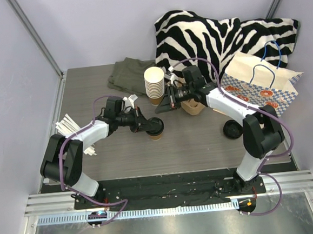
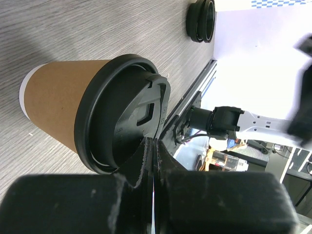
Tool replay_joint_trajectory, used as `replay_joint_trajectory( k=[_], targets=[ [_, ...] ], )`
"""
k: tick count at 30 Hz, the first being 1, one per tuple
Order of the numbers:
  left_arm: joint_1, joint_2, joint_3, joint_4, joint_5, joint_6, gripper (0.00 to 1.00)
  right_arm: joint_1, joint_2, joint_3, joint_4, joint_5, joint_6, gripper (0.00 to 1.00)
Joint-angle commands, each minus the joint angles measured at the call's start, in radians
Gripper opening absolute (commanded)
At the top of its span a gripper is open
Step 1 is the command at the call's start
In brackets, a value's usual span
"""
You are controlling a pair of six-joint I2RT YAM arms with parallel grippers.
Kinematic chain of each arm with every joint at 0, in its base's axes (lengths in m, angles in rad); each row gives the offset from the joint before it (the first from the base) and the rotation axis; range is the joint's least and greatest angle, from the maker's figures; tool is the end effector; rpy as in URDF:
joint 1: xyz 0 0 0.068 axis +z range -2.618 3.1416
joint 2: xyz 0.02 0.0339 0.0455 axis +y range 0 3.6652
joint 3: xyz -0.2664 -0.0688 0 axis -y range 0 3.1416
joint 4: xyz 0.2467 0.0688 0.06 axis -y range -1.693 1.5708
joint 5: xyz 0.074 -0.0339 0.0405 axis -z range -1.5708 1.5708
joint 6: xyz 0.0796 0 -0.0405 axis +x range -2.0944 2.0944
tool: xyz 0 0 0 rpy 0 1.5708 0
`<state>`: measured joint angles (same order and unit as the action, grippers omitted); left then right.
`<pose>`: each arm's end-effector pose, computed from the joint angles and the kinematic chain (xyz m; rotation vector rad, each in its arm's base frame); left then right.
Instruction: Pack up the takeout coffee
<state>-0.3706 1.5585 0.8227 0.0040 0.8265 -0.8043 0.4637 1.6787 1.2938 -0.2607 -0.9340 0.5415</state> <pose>0.2911 -0.1759 0.1733 -0.0595 2.5081 -1.5073 0.3263 0.2347 0.2683 -0.4861 2.3098 1.5613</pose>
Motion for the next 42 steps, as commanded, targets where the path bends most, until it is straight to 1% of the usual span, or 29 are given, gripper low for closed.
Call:
replay_joint_trajectory(
  k=[1, 5, 8, 12, 16, 19, 22, 27, 33, 39, 42],
  targets=[
    [0.004, 0.026, 0.003, -0.068, -0.061, 0.048, 0.00, 0.012, 0.087, -0.045, 0.112, 0.020, 0.071, 0.01],
    [0.004, 0.032, -0.002, -0.070, -0.061, 0.051, 0.00, 0.010, 0.186, -0.094, 0.138, 0.053, 0.072, 0.01],
    [0.004, 0.038, 0.001, -0.091, -0.061, 0.063, 0.00, 0.007, 0.237, -0.128, 0.121, 0.081, 0.078, 0.01],
    [0.004, 0.034, 0.003, -0.105, -0.059, 0.077, 0.00, 0.006, 0.199, -0.137, 0.103, 0.078, 0.080, 0.01],
    [0.004, 0.037, 0.001, -0.102, -0.056, 0.082, 0.00, 0.007, 0.144, -0.067, 0.095, 0.049, 0.098, 0.01],
    [0.004, 0.035, 0.006, -0.099, -0.053, 0.082, 0.00, 0.009, 0.110, -0.004, 0.133, 0.037, 0.144, 0.01],
    [0.004, 0.034, 0.007, -0.099, -0.052, 0.082, 0.00, 0.010, 0.099, 0.016, 0.161, 0.037, 0.186, 0.01],
    [0.004, 0.031, 0.007, -0.096, -0.052, 0.082, 0.00, 0.021, 0.125, 0.022, 0.175, 0.049, 0.201, 0.01],
    [0.004, 0.026, 0.003, -0.098, -0.052, 0.082, 0.00, 0.026, 0.216, -0.010, 0.193, 0.077, 0.178, 0.01],
    [0.002, 0.035, 0.006, -0.102, -0.053, 0.086, 0.00, 0.026, 0.273, -0.002, 0.137, 0.115, 0.101, 0.01],
    [0.002, 0.034, 0.010, -0.105, -0.055, 0.086, 0.00, 0.026, 0.242, 0.015, 0.103, 0.100, 0.094, 0.01]
  ],
)
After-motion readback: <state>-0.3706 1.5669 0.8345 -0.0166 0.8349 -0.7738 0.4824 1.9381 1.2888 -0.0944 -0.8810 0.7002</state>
